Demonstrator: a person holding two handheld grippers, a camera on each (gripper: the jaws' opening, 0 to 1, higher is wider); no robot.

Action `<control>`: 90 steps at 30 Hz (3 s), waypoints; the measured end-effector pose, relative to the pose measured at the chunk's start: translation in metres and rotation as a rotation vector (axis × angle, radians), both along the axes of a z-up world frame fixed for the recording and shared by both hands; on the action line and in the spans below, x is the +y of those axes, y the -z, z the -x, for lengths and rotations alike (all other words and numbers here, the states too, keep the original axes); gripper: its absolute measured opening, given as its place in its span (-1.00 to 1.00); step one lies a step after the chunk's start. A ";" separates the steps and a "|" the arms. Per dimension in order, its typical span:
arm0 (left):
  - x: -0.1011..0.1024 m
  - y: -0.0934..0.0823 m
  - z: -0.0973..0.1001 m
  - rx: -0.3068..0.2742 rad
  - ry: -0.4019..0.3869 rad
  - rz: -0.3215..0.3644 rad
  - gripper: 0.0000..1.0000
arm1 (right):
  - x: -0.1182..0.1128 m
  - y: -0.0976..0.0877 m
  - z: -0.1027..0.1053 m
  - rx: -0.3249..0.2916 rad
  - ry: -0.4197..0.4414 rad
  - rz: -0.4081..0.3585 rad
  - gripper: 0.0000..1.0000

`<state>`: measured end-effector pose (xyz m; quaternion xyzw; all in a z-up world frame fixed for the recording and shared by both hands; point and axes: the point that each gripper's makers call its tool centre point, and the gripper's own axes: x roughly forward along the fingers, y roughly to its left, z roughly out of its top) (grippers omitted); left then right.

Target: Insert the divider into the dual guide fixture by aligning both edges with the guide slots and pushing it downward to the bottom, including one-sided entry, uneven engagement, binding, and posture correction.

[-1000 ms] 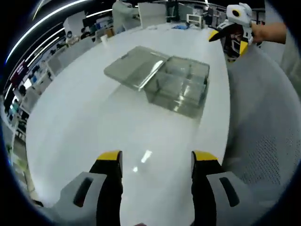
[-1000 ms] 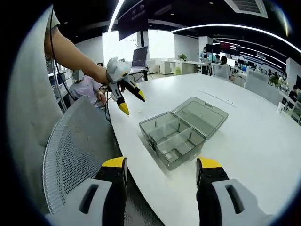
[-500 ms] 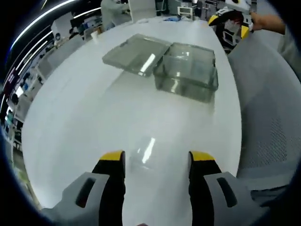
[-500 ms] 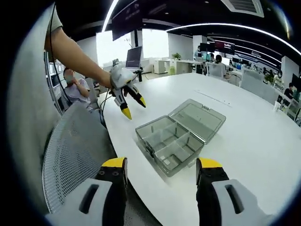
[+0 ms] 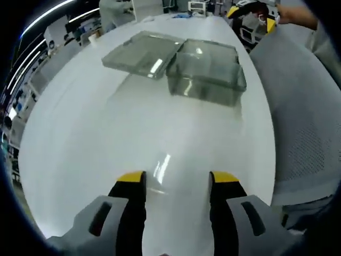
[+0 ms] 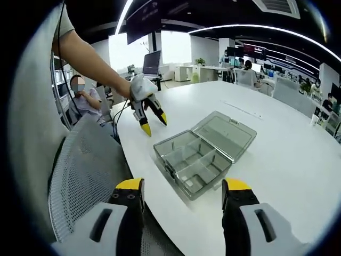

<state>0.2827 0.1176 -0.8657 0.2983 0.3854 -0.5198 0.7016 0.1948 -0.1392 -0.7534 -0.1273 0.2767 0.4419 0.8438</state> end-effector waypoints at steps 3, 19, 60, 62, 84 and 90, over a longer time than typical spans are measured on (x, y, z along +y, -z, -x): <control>0.000 0.000 0.001 0.012 0.004 -0.001 -0.18 | -0.001 0.000 -0.001 0.001 0.000 0.000 0.10; -0.002 0.001 0.001 0.012 0.022 -0.047 -0.40 | -0.002 0.001 -0.003 0.002 -0.005 -0.021 0.08; -0.021 -0.015 0.007 -0.040 0.066 -0.072 -0.43 | -0.001 0.005 -0.011 0.014 -0.048 -0.031 0.06; -0.023 -0.018 0.007 -0.047 0.069 -0.070 -0.43 | 0.001 0.006 -0.012 0.017 -0.054 -0.034 0.05; -0.052 -0.068 0.012 -0.168 0.084 -0.025 -0.43 | 0.032 0.000 -0.033 0.056 -0.130 -0.088 -0.05; -0.067 -0.086 0.013 -0.209 0.096 -0.005 -0.43 | 0.039 -0.003 -0.044 0.067 -0.133 -0.111 -0.09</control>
